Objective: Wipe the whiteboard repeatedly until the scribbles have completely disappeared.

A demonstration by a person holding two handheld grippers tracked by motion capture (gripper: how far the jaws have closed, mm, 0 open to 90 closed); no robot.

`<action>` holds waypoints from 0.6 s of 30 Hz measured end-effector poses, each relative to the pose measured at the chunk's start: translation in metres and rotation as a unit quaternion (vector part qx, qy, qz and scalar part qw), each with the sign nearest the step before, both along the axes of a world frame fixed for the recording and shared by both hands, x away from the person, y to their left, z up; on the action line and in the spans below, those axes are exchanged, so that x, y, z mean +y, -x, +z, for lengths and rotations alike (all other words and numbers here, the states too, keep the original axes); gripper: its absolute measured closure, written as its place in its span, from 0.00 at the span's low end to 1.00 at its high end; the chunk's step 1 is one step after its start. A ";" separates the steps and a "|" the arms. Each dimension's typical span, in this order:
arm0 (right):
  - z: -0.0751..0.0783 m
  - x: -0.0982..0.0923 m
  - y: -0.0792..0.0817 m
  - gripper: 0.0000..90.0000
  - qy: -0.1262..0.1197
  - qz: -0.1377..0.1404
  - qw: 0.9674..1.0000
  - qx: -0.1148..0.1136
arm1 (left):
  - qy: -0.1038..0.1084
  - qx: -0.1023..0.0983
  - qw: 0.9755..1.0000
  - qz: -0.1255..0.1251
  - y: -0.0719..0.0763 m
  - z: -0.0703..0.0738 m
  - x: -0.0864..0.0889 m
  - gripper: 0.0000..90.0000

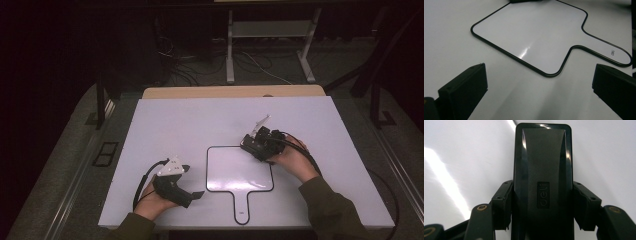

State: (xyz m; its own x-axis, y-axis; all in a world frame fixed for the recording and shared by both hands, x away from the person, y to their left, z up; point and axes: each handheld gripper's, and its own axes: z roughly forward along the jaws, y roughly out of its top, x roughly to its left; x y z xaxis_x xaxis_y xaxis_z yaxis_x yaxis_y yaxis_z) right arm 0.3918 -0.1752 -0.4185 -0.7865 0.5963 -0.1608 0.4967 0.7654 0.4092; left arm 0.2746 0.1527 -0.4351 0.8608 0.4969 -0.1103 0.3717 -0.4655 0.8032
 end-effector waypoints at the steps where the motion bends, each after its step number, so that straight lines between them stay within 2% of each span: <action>1: 0.000 -0.004 -0.001 0.43 0.001 -0.010 1.000 0.001 | -0.001 0.000 1.000 -0.001 0.000 0.000 0.000 0.00; 6: 0.000 -0.011 -0.003 0.43 -0.003 -0.018 1.000 0.004 | -0.003 0.000 1.000 -0.002 0.000 0.000 -0.001 0.00; 11: 0.000 0.007 0.010 0.43 -0.017 0.025 0.999 0.021 | 0.000 0.000 1.000 -0.001 0.000 0.000 -0.001 0.00; 14: 0.000 0.013 0.013 0.43 -0.017 0.035 0.999 0.021 | 0.001 0.001 1.000 -0.002 0.000 0.000 -0.001 0.00; 17: 0.000 0.010 0.011 0.43 -0.020 0.031 0.999 0.021 | -0.001 0.000 1.000 -0.003 0.000 0.000 0.000 0.00; 18: -0.001 0.004 0.009 0.43 -0.017 0.019 1.000 0.016 | -0.001 0.000 1.000 -0.003 0.000 0.000 0.000 0.00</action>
